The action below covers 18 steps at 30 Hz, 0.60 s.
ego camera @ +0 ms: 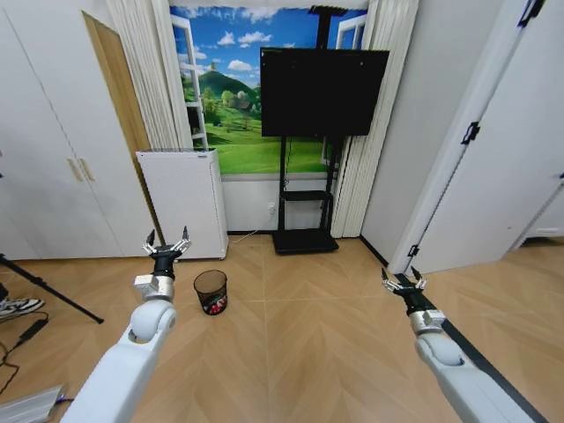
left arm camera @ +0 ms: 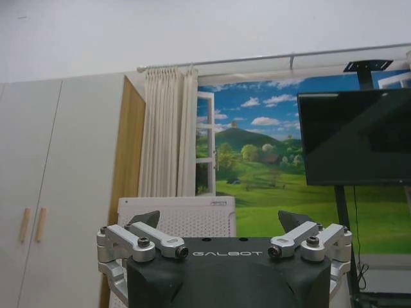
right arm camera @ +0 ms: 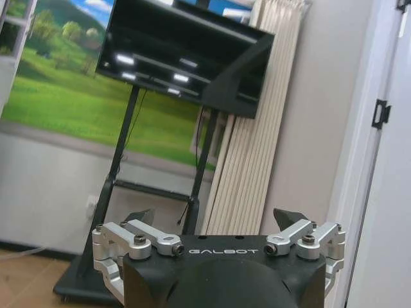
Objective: Pick up the trash bin and place the garbage on the floor into it.
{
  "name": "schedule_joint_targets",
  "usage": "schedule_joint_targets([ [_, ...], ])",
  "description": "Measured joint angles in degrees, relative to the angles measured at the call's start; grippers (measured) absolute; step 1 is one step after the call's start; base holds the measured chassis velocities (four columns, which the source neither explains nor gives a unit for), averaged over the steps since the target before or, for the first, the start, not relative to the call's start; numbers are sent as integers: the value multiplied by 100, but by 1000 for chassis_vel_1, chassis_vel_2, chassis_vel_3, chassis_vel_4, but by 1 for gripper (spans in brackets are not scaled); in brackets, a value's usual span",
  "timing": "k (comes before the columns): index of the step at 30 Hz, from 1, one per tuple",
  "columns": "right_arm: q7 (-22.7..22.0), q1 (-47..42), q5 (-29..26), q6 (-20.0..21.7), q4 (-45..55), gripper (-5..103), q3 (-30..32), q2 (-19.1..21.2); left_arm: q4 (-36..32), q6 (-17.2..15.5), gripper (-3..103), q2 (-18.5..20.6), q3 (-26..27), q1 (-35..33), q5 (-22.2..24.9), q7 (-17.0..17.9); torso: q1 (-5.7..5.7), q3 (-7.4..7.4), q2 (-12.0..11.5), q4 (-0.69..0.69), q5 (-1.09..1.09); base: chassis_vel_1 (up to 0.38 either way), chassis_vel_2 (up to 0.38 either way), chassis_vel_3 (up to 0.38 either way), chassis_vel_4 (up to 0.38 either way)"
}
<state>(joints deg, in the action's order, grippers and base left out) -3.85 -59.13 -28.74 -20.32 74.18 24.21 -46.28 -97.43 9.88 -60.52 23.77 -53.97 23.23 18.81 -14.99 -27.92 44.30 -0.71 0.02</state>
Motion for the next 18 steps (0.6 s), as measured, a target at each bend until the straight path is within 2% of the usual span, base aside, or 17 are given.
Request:
schedule_joint_targets([
  [2,83,71,-143,226,-143,100,-140,261,232,26,100,-22,-8,2,23,-52,0,0,0,0,-4,0,0,0,0],
  [3,83,71,-143,226,-143,100,-140,261,232,26,100,-22,-8,2,23,-52,0,0,0,0,-4,0,0,0,0],
  [5,108,268,-414,482,-375,100,-312,476,365,-16,100,-16,-87,76,217,-57,0,0,0,0,-2,0,0,0,0],
  [6,108,268,-414,482,-375,100,-312,476,365,-16,100,-16,-87,76,217,-57,0,0,0,0,-2,0,0,0,0],
  [8,78,437,-860,726,-461,100,-416,652,321,-177,100,49,-193,214,509,38,0,-1,0,1,-2,0,0,0,0],
  [13,19,466,-1188,870,-337,100,-371,812,137,-358,100,274,-382,410,715,142,0,0,0,-1,1,0,0,0,0],
  [16,-9,227,-1205,892,53,100,-71,941,-264,-478,100,493,-365,342,794,210,-1,0,0,-1,-3,0,0,0,0],
  [18,-23,-222,-1141,925,495,100,411,991,-876,-545,100,790,-183,-5,831,221,0,1,1,2,-2,0,0,0,0],
])
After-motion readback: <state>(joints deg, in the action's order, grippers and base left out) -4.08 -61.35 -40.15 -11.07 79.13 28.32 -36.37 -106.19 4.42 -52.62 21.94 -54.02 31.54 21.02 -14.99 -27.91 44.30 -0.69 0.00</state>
